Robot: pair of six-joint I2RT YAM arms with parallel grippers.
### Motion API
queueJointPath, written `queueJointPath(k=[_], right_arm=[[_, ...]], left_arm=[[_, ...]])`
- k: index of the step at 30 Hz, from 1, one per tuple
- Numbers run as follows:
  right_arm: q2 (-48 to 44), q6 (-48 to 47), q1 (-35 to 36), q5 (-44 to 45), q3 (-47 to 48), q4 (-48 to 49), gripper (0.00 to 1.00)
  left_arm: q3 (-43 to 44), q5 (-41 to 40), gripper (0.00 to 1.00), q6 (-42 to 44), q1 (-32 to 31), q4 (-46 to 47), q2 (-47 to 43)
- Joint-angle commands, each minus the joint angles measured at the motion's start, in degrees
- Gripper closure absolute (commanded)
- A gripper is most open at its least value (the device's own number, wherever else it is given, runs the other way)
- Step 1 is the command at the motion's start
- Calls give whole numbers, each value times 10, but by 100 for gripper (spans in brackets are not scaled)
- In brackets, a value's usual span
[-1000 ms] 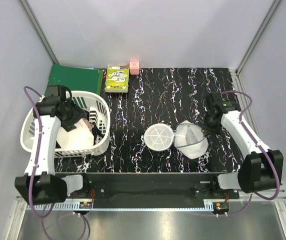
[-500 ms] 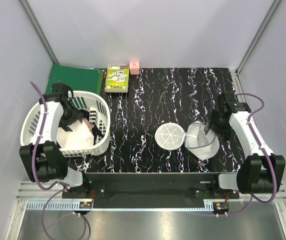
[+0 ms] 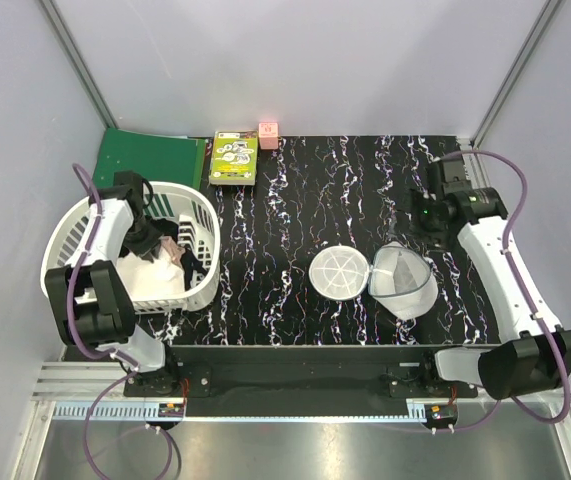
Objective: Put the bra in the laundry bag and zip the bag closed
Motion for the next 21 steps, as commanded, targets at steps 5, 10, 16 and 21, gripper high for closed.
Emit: queueJointPath(k=[5, 10, 16, 21], right_arm=[[59, 3, 130, -45, 95, -3, 0], [83, -17, 151, -128, 121, 9, 0], [98, -27, 169, -170, 139, 18, 0], [98, -33, 172, -229, 159, 39, 0]], left_arm=[[27, -40, 100, 19, 1, -18, -66], [54, -38, 100, 15, -3, -48, -173], [108, 42, 100, 1, -14, -42, -272], [179, 201, 100, 24, -28, 56, -293]])
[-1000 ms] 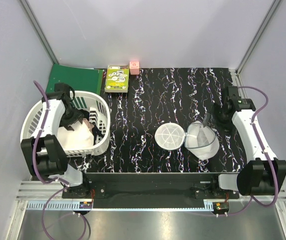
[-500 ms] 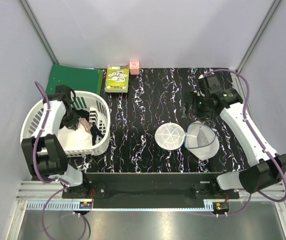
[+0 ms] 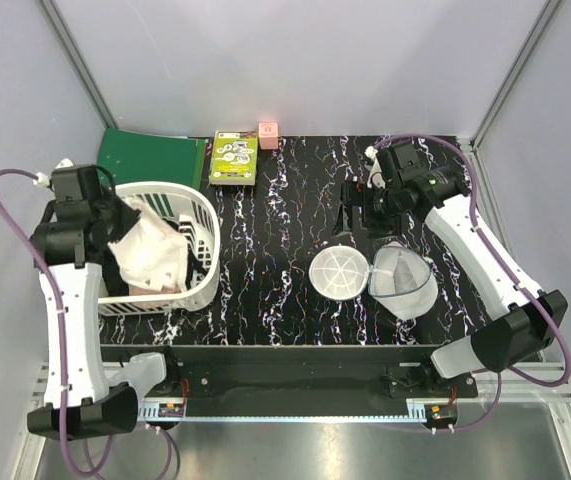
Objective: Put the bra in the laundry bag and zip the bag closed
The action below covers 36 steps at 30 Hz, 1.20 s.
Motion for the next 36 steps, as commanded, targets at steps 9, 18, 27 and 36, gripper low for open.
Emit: queueJointPath(k=[9, 18, 27, 36], right_arm=[[36, -19, 81, -211, 124, 177, 1], [63, -58, 125, -202, 147, 225, 15], [-16, -62, 143, -164, 9, 287, 15], [-45, -43, 163, -32, -47, 343, 33]], left_arm=[[156, 351, 100, 9, -41, 131, 46], [201, 468, 100, 1, -203, 161, 139], [180, 476, 100, -1, -275, 196, 158], [139, 476, 100, -22, -326, 232, 158]])
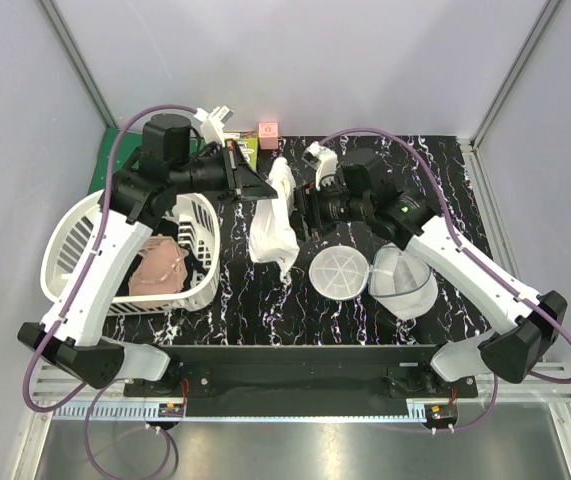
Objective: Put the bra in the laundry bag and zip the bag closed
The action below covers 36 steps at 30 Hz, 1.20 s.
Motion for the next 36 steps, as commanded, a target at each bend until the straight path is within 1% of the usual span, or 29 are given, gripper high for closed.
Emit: queueJointPath(k=[1, 2, 3, 4, 5, 7, 9, 10, 11, 13, 18, 21, 24, 28, 31, 33, 36], right_arm=[[-24, -1, 3, 102, -25, 59, 39], [-25, -2, 3, 132, -30, 62, 42], [-26, -3, 3, 146, -37, 63, 49], [-31, -4, 2, 162, -47, 61, 68], [-34, -7, 3, 200, -51, 49, 79], [-50, -10, 1, 236, -60, 34, 95], [-59, -21, 2, 287, -62, -3, 100], [-62, -24, 2, 301, -56, -18, 100], [-65, -35, 2, 323, -52, -47, 100], [-72, -48, 2, 346, -45, -74, 100], [-79, -72, 2, 425, -37, -140, 100], [-84, -67, 1, 433, -32, -151, 100], [-91, -60, 2, 445, -30, -154, 100], [-92, -54, 1, 417, -30, -164, 100], [-94, -54, 2, 412, -36, -169, 100], [-91, -59, 2, 411, -39, -171, 100], [-77, -61, 3, 392, -30, -184, 100]], left_arm=[[-12, 29, 100, -13, -14, 47, -7], [-16, 32, 100, -12, -14, 48, -9], [-27, 33, 100, -10, -15, 48, -16], [-35, 34, 100, -4, -15, 47, -21], [-45, 31, 100, 0, -14, 47, -26], [-86, 27, 100, 9, -14, 44, -41], [-121, 23, 100, 19, -14, 39, -46], [-154, 21, 100, 22, -14, 37, -50], [-169, 18, 100, 23, -16, 37, -50], [-205, 13, 100, 33, -19, 37, -46], [-240, 18, 100, 60, -40, 40, -14], [-245, 28, 100, 80, -77, 41, 18], [-257, 22, 100, 89, -95, 44, 33], [-272, 6, 100, 95, -96, 63, 33], [-275, 12, 100, 85, -96, 91, 43], [-276, 1, 100, 79, -96, 100, 45], [-299, -40, 100, 65, -96, 108, 48]])
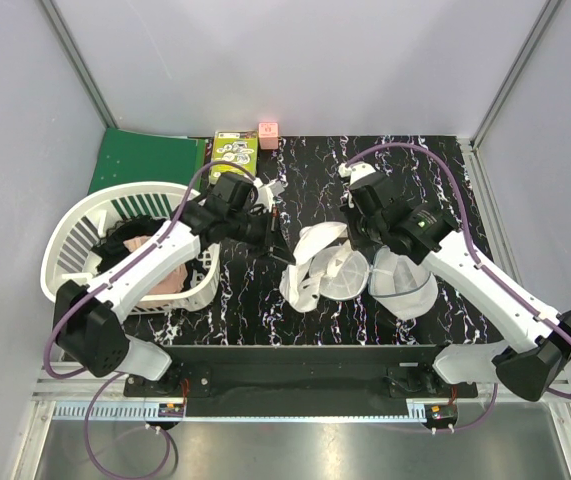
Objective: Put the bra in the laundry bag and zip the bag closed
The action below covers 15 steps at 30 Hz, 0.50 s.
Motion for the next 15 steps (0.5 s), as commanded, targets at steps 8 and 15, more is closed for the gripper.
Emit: queueJointPath(k=[8, 15], right_arm=[[35, 43, 13, -100, 24, -43, 100], [73, 114, 51, -159, 16, -12, 100]], left_arm=[[-96, -49, 100, -48, 3, 82, 2], [-162, -74, 94, -78, 4, 128, -24]])
